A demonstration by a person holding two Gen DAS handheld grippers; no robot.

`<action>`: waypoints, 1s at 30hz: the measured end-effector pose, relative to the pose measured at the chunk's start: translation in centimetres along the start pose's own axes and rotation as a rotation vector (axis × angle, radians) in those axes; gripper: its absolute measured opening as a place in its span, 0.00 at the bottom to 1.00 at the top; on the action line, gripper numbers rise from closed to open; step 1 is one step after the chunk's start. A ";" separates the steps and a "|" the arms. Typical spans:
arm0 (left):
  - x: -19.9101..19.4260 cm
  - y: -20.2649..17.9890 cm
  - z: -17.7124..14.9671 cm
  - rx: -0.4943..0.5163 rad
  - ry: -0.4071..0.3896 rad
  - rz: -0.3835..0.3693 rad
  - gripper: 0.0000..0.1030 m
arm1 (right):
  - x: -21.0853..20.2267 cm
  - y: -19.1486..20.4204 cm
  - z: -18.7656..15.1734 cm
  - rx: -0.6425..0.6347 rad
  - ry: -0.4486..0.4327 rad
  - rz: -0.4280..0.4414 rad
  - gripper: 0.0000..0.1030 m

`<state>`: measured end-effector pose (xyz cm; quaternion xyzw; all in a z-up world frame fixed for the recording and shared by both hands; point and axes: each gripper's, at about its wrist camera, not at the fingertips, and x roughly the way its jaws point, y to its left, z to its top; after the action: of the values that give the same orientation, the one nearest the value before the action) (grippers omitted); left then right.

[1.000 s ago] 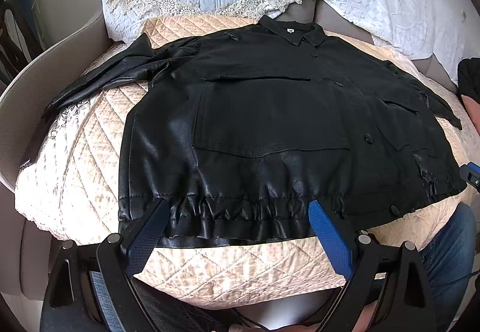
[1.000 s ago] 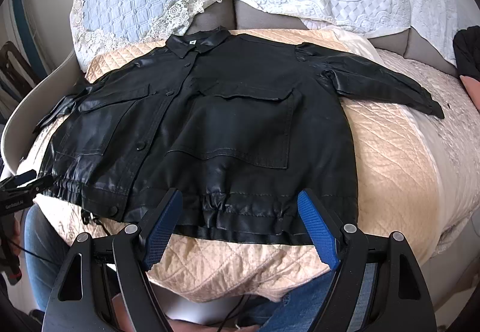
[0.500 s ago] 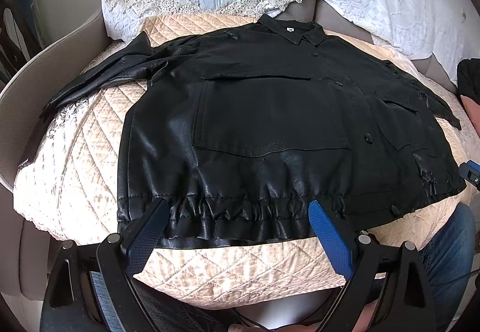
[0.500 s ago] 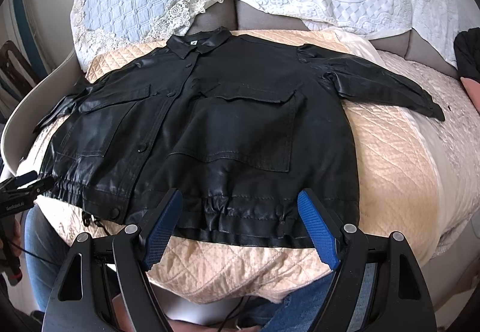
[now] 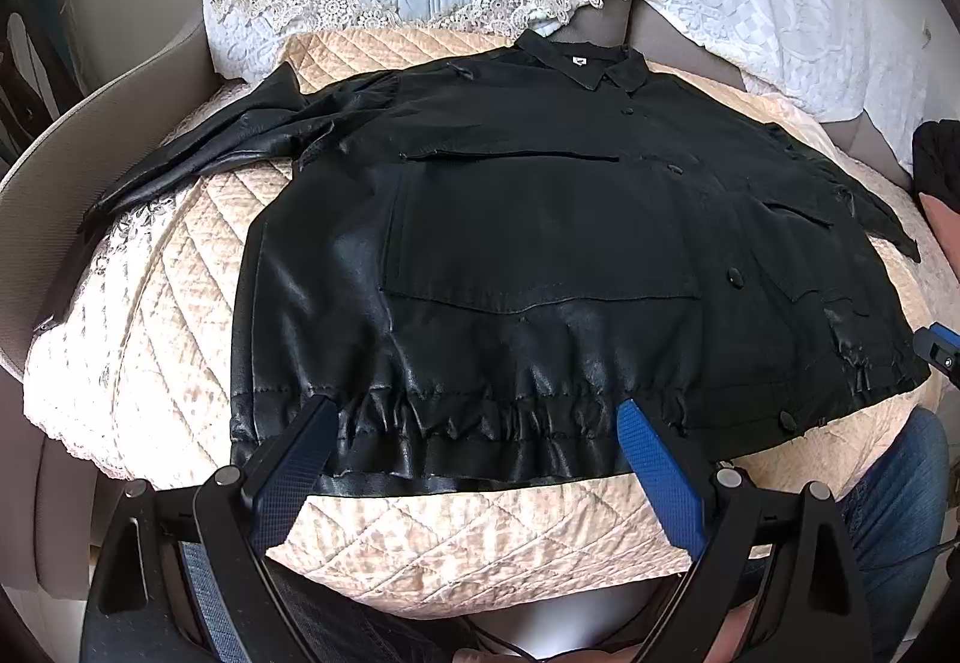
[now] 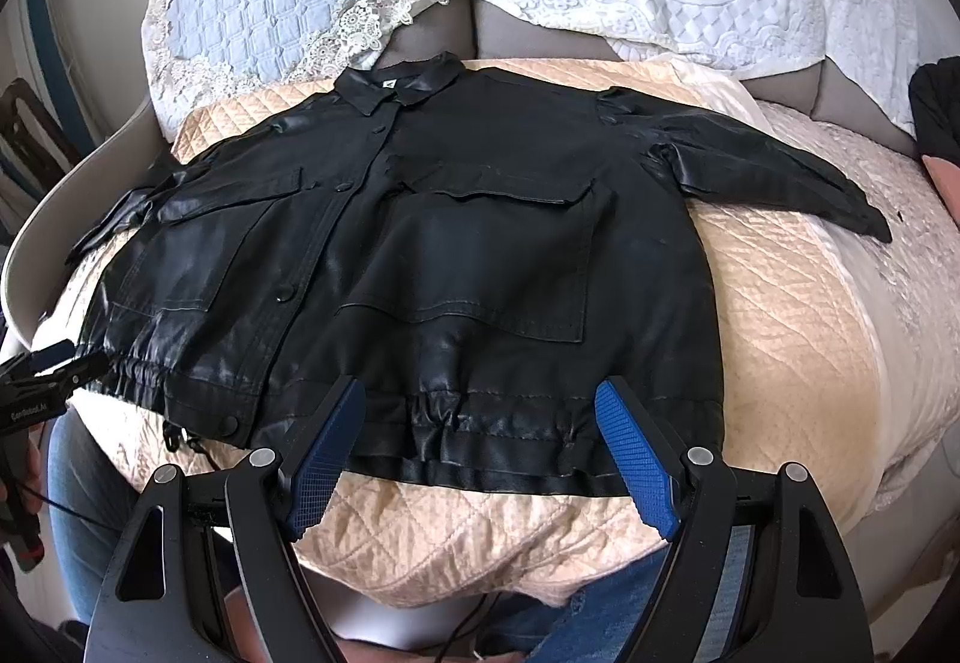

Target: Fold large clothes

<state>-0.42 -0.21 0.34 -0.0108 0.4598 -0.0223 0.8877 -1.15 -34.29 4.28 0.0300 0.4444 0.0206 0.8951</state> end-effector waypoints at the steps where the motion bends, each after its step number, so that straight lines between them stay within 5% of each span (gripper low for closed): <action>1: 0.0 0.0 0.0 -0.003 -0.001 -0.001 0.93 | 0.0 0.0 0.0 -0.001 -0.001 0.000 0.77; 30: -0.3 0.1 0.6 -0.027 -0.016 -0.040 0.93 | -0.3 0.4 0.5 -0.005 -0.015 -0.021 0.77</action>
<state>-0.15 -0.08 0.92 -0.0323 0.4528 -0.0339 0.8904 -0.93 -33.91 4.88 0.0232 0.4379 0.0122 0.8986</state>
